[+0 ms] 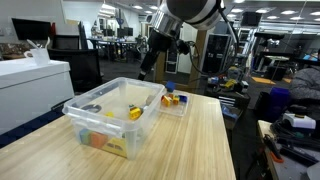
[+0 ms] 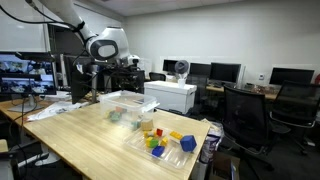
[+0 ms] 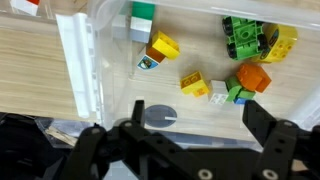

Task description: Take a stack of blocks from the storage box and put it on the lid

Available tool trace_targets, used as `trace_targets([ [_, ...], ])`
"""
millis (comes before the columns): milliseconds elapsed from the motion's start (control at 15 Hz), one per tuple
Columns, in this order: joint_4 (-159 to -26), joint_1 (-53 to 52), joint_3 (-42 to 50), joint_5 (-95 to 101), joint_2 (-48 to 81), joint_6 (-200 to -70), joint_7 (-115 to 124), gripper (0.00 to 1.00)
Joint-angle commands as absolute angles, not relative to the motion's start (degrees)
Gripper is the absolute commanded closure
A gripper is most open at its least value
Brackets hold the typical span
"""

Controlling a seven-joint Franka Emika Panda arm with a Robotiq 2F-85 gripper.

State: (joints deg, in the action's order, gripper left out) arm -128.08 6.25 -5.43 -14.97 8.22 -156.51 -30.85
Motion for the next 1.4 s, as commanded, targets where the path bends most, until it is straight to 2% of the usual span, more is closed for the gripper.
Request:
trace_targets([
  [0,-126.8,6.2,-5.5,-15.2,11.2,-156.6,-33.9,0.0],
  [533,-114.5,8.3,-5.6,-6.5,24.5,-154.0,-32.1,0.0],
  [867,-110.9,8.3,-6.4,-4.7,27.9,-148.3,-32.2,0.0],
  [1333,-104.4,4.9,-4.6,-5.7,33.1,-145.1,-17.5,0.0],
])
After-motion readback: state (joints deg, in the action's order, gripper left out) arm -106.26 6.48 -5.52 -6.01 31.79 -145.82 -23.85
